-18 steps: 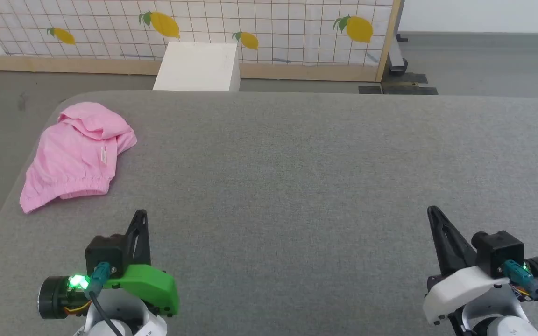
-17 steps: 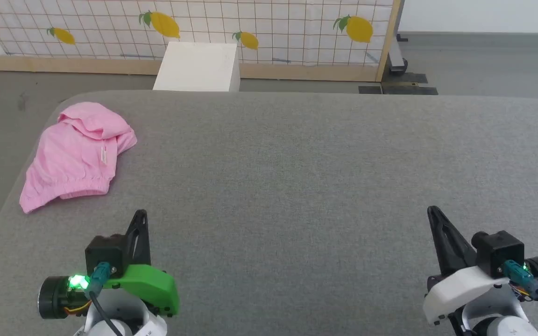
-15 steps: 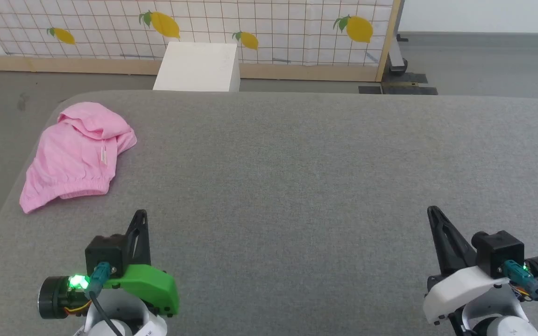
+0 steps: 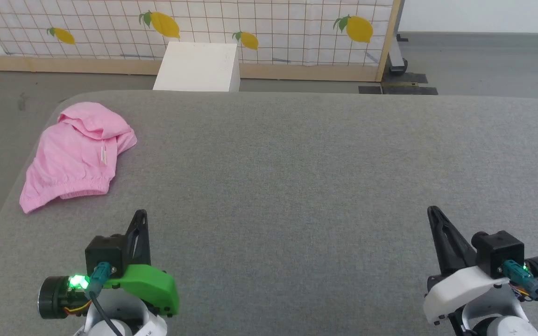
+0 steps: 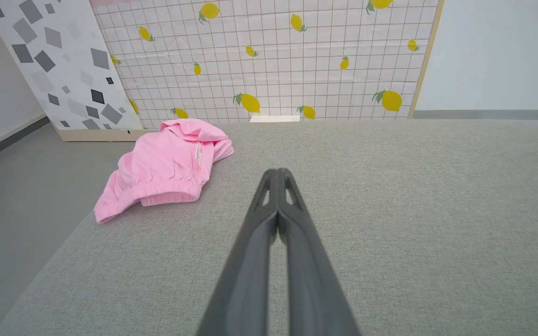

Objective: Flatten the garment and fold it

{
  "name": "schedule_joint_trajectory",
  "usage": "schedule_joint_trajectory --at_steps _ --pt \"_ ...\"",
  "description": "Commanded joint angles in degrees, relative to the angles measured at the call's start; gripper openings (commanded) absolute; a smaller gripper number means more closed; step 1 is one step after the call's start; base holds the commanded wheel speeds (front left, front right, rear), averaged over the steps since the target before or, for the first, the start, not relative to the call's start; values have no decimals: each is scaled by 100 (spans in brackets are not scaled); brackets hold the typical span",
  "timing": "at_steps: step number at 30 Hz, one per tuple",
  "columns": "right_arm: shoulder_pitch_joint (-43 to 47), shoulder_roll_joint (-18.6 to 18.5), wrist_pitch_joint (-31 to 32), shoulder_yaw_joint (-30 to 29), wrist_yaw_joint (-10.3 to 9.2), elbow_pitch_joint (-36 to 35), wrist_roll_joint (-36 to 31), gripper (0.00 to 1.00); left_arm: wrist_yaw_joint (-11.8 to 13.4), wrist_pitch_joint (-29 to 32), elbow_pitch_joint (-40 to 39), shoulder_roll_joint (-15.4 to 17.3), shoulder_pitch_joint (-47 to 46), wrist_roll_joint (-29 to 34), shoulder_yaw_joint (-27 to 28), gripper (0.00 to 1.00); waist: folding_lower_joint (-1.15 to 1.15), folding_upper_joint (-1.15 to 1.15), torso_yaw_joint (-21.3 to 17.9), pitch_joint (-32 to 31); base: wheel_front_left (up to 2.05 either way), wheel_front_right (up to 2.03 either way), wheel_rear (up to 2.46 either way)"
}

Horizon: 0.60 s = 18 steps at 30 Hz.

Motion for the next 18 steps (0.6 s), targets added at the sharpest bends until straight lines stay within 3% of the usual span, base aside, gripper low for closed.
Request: schedule_joint_trajectory --at_steps 1,18 --pt "-107 18 1 9 -10 10 -37 0 -12 8 15 -29 69 74 13 0 0 0 0 0 0 0 0" --pt "-107 18 1 9 -10 10 -37 0 -12 8 15 -29 69 74 13 0 0 0 0 0 0 0 0"
